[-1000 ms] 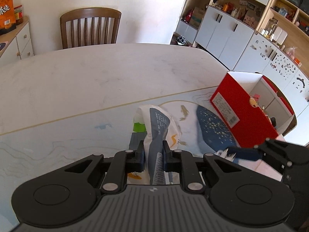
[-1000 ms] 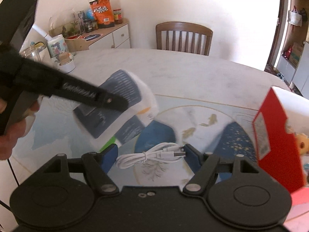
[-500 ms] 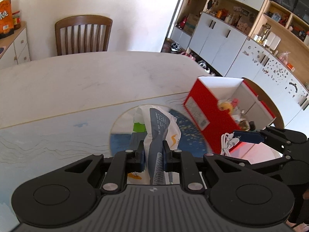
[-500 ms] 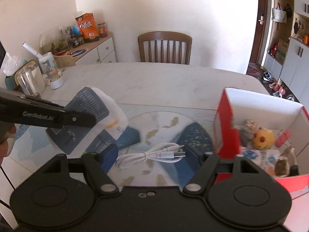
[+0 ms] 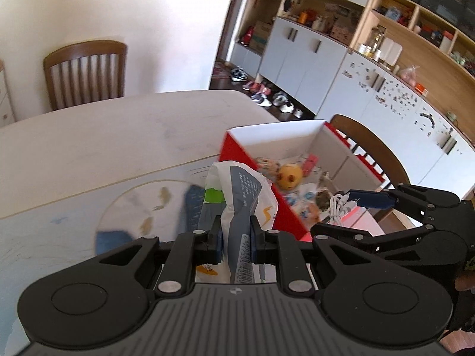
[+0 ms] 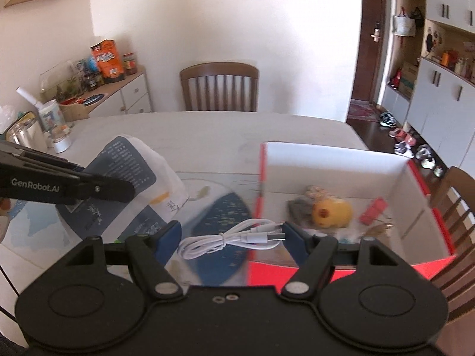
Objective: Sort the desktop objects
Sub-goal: 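Carry the bag with the left tool into the red box while the right tool carries the cable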
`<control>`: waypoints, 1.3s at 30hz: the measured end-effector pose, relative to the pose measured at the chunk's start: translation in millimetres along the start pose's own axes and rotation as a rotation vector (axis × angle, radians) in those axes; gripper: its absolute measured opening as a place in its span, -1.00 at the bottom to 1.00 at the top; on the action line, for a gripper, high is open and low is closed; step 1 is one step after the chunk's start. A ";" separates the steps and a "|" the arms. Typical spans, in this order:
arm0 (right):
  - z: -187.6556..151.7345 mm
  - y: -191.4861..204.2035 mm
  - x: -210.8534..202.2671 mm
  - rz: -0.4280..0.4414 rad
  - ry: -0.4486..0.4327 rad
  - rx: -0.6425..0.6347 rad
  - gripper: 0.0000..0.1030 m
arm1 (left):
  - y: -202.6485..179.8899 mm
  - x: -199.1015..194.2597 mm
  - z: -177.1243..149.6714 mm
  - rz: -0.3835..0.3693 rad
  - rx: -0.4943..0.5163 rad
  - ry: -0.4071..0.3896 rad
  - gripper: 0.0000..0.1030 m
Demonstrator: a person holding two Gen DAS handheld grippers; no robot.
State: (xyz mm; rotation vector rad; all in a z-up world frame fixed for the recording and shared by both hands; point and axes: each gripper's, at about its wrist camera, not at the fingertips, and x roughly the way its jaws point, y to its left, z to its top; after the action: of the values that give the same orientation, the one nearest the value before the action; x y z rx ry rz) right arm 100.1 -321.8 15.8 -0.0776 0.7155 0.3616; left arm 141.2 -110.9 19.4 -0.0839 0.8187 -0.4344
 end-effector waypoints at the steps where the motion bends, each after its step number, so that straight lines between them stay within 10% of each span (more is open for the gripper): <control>1: -0.4 -6.4 -1.4 -0.005 -0.003 0.003 0.44 | -6.5 3.4 1.8 -0.005 0.005 0.000 -0.70; 20: 2.4 -109.1 -1.9 -0.069 -0.020 0.000 0.44 | -99.0 72.9 42.6 -0.030 0.098 -0.001 -0.70; 39: -4.3 -156.4 71.9 -0.070 0.102 -0.019 0.44 | -102.9 170.8 47.2 0.021 0.051 0.167 -0.70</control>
State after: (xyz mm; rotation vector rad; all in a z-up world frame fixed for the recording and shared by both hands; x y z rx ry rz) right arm 202.2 -447.5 -42.7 -0.1397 0.8082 0.2996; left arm 242.6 -278.2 -41.5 0.0087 0.9711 -0.4469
